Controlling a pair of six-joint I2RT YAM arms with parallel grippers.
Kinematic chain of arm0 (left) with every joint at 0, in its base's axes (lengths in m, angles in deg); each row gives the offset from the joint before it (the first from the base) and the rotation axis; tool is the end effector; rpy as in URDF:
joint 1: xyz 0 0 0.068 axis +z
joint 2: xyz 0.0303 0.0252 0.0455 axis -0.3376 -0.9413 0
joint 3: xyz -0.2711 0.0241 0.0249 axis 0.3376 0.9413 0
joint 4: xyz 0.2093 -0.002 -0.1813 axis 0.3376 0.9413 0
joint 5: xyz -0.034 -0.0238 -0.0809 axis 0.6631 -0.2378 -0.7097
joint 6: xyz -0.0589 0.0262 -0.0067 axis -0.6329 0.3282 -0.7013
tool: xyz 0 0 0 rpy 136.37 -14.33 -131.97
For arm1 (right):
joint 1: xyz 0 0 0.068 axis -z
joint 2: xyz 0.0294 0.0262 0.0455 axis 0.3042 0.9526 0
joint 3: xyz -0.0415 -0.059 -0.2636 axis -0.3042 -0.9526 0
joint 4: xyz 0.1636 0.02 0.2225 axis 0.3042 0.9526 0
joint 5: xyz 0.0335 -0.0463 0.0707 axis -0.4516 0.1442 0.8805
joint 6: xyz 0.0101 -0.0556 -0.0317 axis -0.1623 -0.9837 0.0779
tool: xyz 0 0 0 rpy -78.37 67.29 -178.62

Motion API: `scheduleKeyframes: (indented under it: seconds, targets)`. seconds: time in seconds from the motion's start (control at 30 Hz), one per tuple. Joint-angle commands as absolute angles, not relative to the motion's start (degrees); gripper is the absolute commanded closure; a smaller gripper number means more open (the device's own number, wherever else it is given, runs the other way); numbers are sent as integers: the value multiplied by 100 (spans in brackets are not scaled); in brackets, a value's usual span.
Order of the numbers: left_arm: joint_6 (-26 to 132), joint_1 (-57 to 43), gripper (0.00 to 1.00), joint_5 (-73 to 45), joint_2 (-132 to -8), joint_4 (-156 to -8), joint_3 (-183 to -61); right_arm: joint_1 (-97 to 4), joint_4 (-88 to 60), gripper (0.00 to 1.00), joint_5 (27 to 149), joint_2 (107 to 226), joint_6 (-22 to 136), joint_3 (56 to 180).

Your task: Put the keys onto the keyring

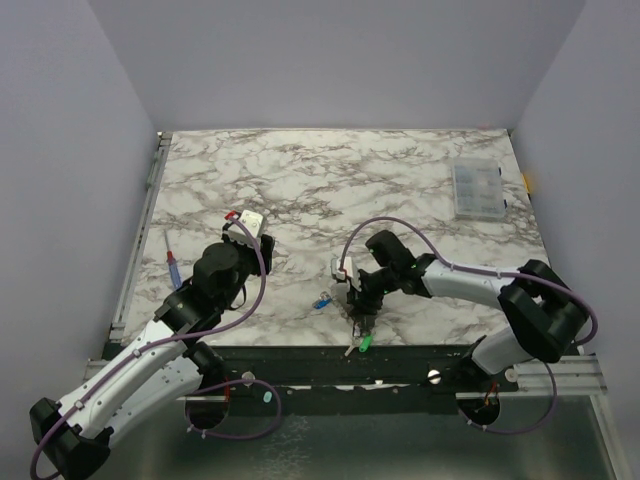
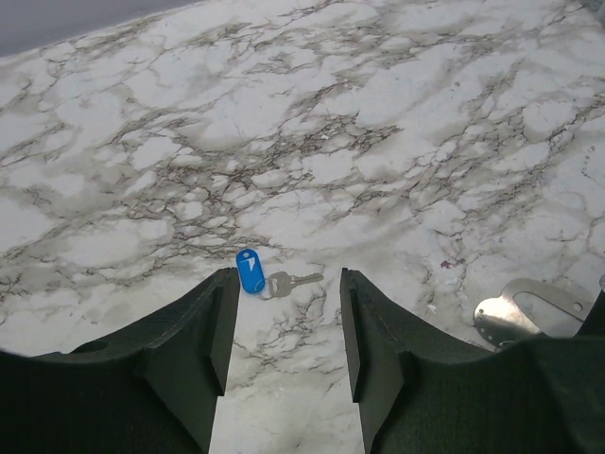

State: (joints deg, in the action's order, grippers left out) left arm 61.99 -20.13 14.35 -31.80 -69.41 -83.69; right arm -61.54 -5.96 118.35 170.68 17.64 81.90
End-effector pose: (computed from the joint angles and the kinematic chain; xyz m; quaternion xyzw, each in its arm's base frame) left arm 0.1584 -0.1099 0.2878 0.1494 0.7686 -0.0919 0.6152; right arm 0.1880 0.2235 0.1393 -0.6351 0.6468 0.3352 0.2567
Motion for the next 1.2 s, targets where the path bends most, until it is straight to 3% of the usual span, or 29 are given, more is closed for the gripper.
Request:
scheduleKeyframes:
  seconds: [0.0, 0.2, 0.43, 1.17]
  targets:
    - [6269, -1991, 48, 1431, -3115, -7051, -8296, -6192, -624, 59, 11878, 17328, 1616, 8367]
    - [6278, -1996, 48, 1430, -3108, -7066, -8295, -6192, -583, 59, 11952, 17500, 1587, 8492]
    - [6296, -1991, 48, 1456, -3091, -7077, -8294, -6191, -409, 67, 12183, 17589, 1641, 8585]
    - [6322, -1993, 49, 1508, -3014, -7107, -8265, -6350, 241, 72, 11715, 18004, 1768, 8876]
